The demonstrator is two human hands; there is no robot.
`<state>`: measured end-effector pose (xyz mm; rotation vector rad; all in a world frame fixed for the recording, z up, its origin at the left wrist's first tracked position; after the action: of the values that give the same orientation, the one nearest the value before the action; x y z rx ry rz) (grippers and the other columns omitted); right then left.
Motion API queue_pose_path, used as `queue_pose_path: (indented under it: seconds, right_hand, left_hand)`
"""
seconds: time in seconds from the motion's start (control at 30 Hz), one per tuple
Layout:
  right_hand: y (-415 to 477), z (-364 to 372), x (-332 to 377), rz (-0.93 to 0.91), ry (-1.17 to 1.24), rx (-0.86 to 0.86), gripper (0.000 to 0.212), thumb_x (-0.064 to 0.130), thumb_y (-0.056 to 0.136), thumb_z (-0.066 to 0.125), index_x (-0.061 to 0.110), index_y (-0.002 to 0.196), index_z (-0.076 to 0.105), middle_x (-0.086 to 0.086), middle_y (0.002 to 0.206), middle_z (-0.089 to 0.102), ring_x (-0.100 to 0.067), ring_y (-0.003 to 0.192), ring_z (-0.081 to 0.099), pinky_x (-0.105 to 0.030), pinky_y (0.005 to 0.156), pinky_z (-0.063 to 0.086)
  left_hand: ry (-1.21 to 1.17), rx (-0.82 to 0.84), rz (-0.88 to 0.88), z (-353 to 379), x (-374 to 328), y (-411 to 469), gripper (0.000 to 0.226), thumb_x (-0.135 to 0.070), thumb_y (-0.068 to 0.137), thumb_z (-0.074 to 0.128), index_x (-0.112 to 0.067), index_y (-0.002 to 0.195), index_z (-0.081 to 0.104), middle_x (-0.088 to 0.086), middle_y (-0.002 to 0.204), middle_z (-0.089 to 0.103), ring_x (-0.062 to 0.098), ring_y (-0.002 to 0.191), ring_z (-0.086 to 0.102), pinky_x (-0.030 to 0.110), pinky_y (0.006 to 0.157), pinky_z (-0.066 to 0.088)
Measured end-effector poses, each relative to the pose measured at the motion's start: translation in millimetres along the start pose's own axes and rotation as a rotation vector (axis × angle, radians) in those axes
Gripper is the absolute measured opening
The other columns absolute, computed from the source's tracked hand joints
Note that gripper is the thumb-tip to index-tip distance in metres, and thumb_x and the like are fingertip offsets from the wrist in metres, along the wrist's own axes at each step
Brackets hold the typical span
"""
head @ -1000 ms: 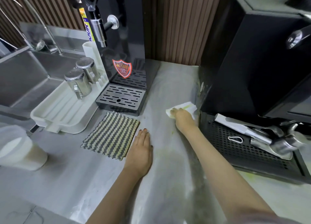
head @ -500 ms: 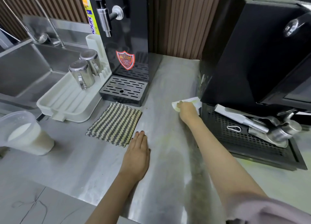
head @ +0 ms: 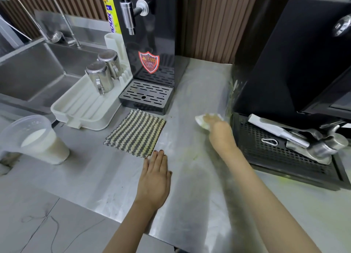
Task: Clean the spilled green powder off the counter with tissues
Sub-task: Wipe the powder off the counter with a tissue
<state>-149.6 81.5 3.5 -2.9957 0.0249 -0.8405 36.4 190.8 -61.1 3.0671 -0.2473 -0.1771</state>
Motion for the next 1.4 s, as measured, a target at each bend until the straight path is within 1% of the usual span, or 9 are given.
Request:
queue_pose_path:
  seconds: [0.1,0.27,0.43,0.53,0.67,0.8,1.13,1.3,1.4]
  right_hand:
    - [21,1,-1,0.176,-0.028,-0.051,0.031,0.006,0.095,0.037,-0.003,0.121,0.050,-0.020,0.128,0.050,-0.032,0.118,0.046,-0.034,0.097,0.034]
    - [-29,39,12,-0.109,-0.248,0.187,0.031,0.014,0.098,0.035,0.005,0.124,0.048,-0.019,0.122,0.054,-0.033,0.114,0.050,-0.036,0.094,0.038]
    - [-96,67,4,-0.264,-0.318,0.461,0.031,0.010,0.087,0.053,0.013,0.117,0.057,-0.015,0.132,0.049,-0.025,0.115,0.050,-0.033,0.097,0.037]
    - [-74,18,7,-0.105,-0.219,0.176,0.021,0.009,0.082,0.054,0.025,0.092,0.062,-0.010,0.097,0.057,-0.022,0.085,0.054,-0.029,0.073,0.035]
    - [12,-13,-4,0.114,-0.025,-0.077,0.033,-0.001,0.089,0.039,0.001,0.119,0.054,-0.021,0.121,0.053,-0.036,0.112,0.049,-0.038,0.091,0.040]
    - [41,14,-15,0.173,-0.013,-0.078,0.034,-0.004,0.092,0.031,-0.002,0.121,0.049,-0.021,0.124,0.053,-0.034,0.116,0.048,-0.038,0.096,0.038]
    - [-119,39,1,-0.181,-0.141,0.251,0.040,-0.003,0.087,0.043,0.008,0.124,0.055,-0.014,0.127,0.052,-0.031,0.117,0.048,-0.036,0.095,0.039]
    - [-64,-2,4,-0.063,-0.086,-0.001,0.043,-0.003,0.087,0.041,0.010,0.126,0.054,-0.010,0.127,0.054,-0.027,0.119,0.050,-0.024,0.097,0.032]
    - [-6,6,-4,0.020,-0.093,-0.008,0.049,-0.007,0.087,0.036,0.009,0.132,0.048,-0.014,0.135,0.048,-0.033,0.122,0.046,-0.032,0.101,0.034]
  left_hand:
    - [0.014,-0.001,-0.025,-1,0,-1,0.056,-0.032,0.096,0.016,-0.001,0.127,0.050,0.013,0.137,0.048,0.030,0.130,0.040,0.039,0.110,0.010]
    - [0.018,-0.010,-0.045,-2,1,-2,0.053,-0.029,0.091,0.025,0.000,0.126,0.052,0.014,0.136,0.049,0.030,0.129,0.041,0.040,0.110,0.006]
    - [0.028,0.006,-0.059,-1,2,-2,0.065,-0.032,0.096,0.004,-0.001,0.126,0.052,0.013,0.135,0.050,0.029,0.130,0.041,0.041,0.111,0.007]
    - [0.035,-0.003,-0.051,-1,2,-3,0.061,-0.031,0.096,0.010,0.000,0.125,0.053,0.013,0.134,0.051,0.029,0.129,0.042,0.043,0.109,0.013]
    - [0.044,-0.034,-0.035,0,1,-3,0.054,-0.029,0.090,0.024,0.001,0.124,0.053,0.015,0.133,0.052,0.030,0.128,0.043,0.043,0.108,0.013]
    - [0.035,-0.047,-0.039,-1,1,-2,0.054,-0.029,0.089,0.025,0.000,0.124,0.054,0.014,0.133,0.052,0.029,0.128,0.043,0.043,0.108,0.013]
    - [0.020,-0.048,-0.047,0,2,-2,0.053,-0.029,0.089,0.026,0.000,0.124,0.054,0.014,0.132,0.052,0.029,0.127,0.045,0.041,0.107,0.013]
    - [0.025,-0.052,-0.045,-1,2,-2,0.053,-0.028,0.089,0.026,0.000,0.123,0.054,0.014,0.132,0.052,0.029,0.127,0.045,0.041,0.107,0.014]
    - [0.030,-0.051,-0.051,-2,2,-3,0.053,-0.029,0.089,0.026,-0.001,0.124,0.054,0.013,0.133,0.052,0.028,0.127,0.045,0.041,0.110,0.014]
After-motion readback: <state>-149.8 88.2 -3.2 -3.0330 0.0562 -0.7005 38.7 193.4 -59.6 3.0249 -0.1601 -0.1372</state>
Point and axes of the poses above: each hand's wrist, its own y-axis towards the middle knuckle, its own z-axis out of the palm, x = y × z, the point moved 6 cm from there along y, towards the middle knuckle
